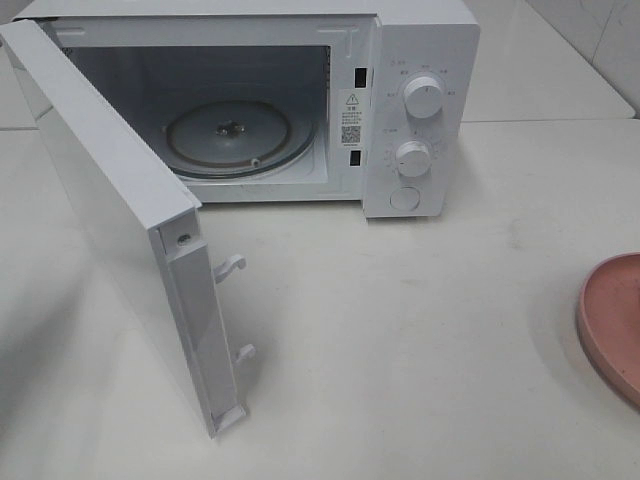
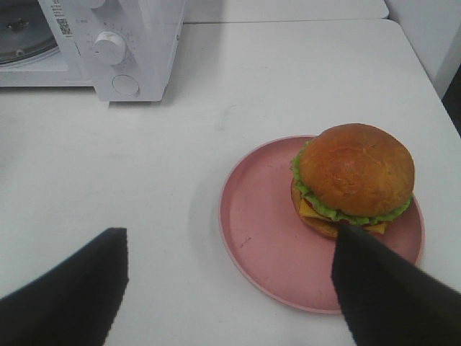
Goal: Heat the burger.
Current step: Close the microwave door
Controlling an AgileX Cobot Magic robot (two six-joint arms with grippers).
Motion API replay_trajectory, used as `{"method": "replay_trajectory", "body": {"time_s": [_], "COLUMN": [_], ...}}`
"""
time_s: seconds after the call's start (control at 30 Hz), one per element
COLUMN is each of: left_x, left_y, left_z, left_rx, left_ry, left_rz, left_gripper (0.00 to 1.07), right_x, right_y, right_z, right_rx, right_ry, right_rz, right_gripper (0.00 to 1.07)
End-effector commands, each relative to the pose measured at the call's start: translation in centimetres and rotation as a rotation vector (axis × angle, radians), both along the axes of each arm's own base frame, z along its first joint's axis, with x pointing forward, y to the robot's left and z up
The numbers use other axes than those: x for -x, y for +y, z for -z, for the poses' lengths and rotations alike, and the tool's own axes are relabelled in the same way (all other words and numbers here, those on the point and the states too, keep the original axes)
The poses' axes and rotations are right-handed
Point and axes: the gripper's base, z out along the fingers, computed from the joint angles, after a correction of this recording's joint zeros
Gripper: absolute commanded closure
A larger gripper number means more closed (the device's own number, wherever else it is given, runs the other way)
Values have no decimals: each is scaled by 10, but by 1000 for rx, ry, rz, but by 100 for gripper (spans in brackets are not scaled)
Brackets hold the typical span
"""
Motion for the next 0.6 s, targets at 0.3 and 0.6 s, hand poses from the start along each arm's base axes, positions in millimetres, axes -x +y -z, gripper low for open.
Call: {"method": "replay_trajectory", "body": {"time_s": [0.3,0.6], "left_x": [-18,-26], "left_y": [-16,-50], "left_z": [-1,10], "left_rx": [68,79], "left_ry": [-26,4], "left_rz": [118,173], "left_gripper": [107,107], "right_x": [4,4], "right_y": [0,0], "right_z": [0,0], "right_rx": [7,7], "right_ry": [-39,-39], "right_rz": [-2,-2], "right_gripper": [31,31]}}
